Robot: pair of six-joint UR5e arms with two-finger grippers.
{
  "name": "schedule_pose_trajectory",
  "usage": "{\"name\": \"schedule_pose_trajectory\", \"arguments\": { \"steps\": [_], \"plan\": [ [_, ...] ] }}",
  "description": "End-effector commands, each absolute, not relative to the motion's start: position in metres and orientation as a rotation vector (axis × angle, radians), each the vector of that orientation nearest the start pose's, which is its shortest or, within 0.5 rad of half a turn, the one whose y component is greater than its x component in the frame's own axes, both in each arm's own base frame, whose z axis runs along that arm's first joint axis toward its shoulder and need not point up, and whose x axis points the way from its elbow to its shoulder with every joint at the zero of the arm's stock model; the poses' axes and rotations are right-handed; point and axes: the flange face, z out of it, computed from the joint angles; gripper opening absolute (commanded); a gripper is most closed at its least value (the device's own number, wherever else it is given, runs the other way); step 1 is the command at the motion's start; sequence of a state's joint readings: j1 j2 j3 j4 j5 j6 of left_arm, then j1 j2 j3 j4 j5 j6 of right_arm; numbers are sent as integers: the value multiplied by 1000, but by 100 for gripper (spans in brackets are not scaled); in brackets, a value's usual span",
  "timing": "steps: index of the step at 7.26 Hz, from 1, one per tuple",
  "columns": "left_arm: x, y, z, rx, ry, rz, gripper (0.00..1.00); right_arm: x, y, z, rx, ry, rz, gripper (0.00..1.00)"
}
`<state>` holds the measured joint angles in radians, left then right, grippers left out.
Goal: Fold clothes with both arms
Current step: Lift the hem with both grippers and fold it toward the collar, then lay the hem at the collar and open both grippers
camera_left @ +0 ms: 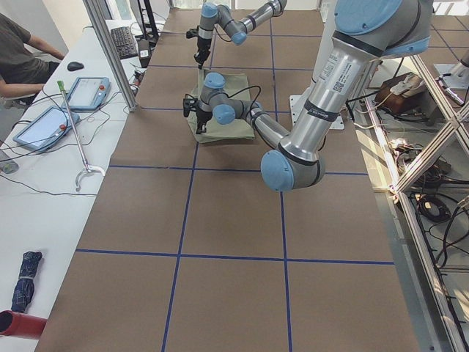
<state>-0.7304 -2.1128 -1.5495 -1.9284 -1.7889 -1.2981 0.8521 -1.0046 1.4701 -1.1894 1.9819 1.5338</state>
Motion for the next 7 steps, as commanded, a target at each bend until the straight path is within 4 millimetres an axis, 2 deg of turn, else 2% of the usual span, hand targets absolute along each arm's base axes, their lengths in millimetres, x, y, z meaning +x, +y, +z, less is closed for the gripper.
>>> {"name": "schedule_pose_trajectory", "arguments": {
  "steps": [1,2,5,7],
  "plan": [
    [431,-571,327,250,849,-363,0,-401,-600,322,16,-942,577,0],
    [431,-576,327,251,846,-369,0,-400,-602,322,18,-940,581,0],
    [433,-578,319,255,855,-368,0,-395,-613,334,14,-920,602,0],
    [435,-577,319,254,857,-365,0,-398,-622,333,24,-908,613,0]
  ]
}}
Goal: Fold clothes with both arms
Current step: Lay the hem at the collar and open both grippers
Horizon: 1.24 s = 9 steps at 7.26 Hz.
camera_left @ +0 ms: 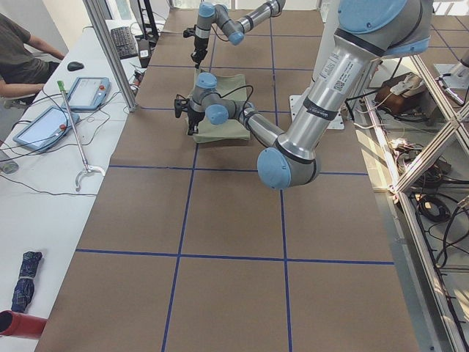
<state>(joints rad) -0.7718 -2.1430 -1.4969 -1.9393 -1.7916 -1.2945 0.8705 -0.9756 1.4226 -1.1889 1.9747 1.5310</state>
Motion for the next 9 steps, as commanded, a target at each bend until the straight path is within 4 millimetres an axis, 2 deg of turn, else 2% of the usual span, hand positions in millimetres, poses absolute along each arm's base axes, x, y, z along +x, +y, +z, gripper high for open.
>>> {"name": "schedule_pose_trajectory", "arguments": {
  "steps": [1,3,4,5,6,7,9],
  "plan": [
    [435,-577,321,253,855,-366,0,-398,-622,334,23,-907,614,0],
    [436,-578,324,252,850,-366,0,-401,-622,330,22,-911,609,0],
    [436,-578,324,252,850,-366,17,-402,-621,329,20,-914,605,0],
    [436,-579,321,254,854,-366,44,-402,-619,329,18,-915,604,16],
    [436,-579,319,255,855,-366,58,-403,-619,327,19,-918,604,44],
    [437,-579,318,255,856,-366,73,-407,-617,330,20,-912,599,99],
    [436,-578,312,259,867,-361,79,-405,-614,329,40,-918,545,100]
  ]
}}
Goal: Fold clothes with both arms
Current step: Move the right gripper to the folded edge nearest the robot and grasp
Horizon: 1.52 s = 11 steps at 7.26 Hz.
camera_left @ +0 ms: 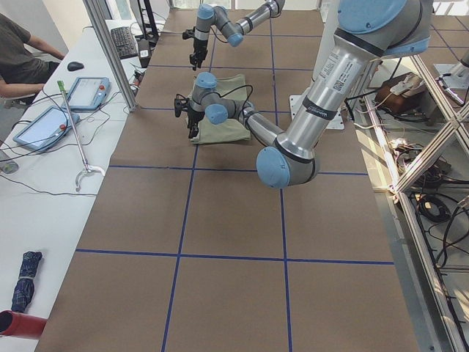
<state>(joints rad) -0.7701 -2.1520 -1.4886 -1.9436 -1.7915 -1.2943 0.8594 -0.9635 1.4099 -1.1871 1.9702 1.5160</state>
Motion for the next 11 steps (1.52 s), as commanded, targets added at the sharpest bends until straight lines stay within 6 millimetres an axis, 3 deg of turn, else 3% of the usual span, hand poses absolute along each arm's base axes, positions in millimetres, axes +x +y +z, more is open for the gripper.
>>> {"name": "schedule_pose_trajectory", "arguments": {
  "steps": [1,2,3,4,5,7,8,11],
  "plan": [
    [436,-577,307,257,876,-356,84,-401,-604,320,60,-970,514,100],
    [436,-573,303,234,896,-340,84,-398,-570,316,61,-1002,483,100],
    [433,-571,298,237,905,-338,86,-384,-519,327,51,-1015,447,100],
    [431,-569,291,244,917,-335,87,-377,-470,351,23,-998,409,100],
    [430,-568,286,249,921,-334,88,-379,-443,377,-6,-963,386,100],
    [429,-567,283,254,929,-332,88,-412,-417,385,-33,-941,327,100],
    [429,-567,283,253,931,-331,88,-424,-414,392,-46,-925,314,100],
    [430,-566,283,254,932,-330,88,-431,-408,405,-71,-904,298,92]
  ]
}}
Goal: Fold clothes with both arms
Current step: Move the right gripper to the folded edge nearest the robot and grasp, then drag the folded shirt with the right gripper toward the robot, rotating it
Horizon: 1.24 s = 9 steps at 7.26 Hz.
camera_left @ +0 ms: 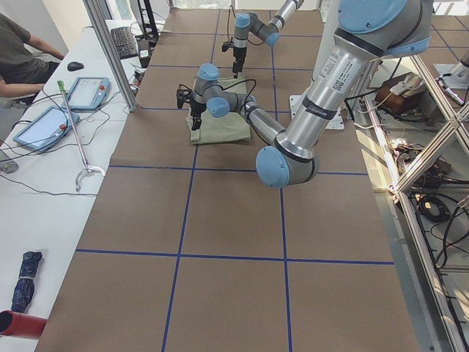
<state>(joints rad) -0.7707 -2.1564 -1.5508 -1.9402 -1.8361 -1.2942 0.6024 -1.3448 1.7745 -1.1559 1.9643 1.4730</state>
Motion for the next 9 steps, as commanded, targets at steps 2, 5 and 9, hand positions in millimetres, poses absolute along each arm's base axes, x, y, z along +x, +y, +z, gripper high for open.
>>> {"name": "schedule_pose_trajectory", "arguments": {
  "steps": [2,5,9],
  "plan": [
    [430,-566,284,255,932,-330,88,-431,-407,406,-75,-904,295,46],
    [429,-566,285,255,930,-331,88,-428,-406,402,-86,-914,297,0],
    [430,-566,283,256,932,-332,88,-382,-362,413,-94,-912,278,0]
  ]
}}
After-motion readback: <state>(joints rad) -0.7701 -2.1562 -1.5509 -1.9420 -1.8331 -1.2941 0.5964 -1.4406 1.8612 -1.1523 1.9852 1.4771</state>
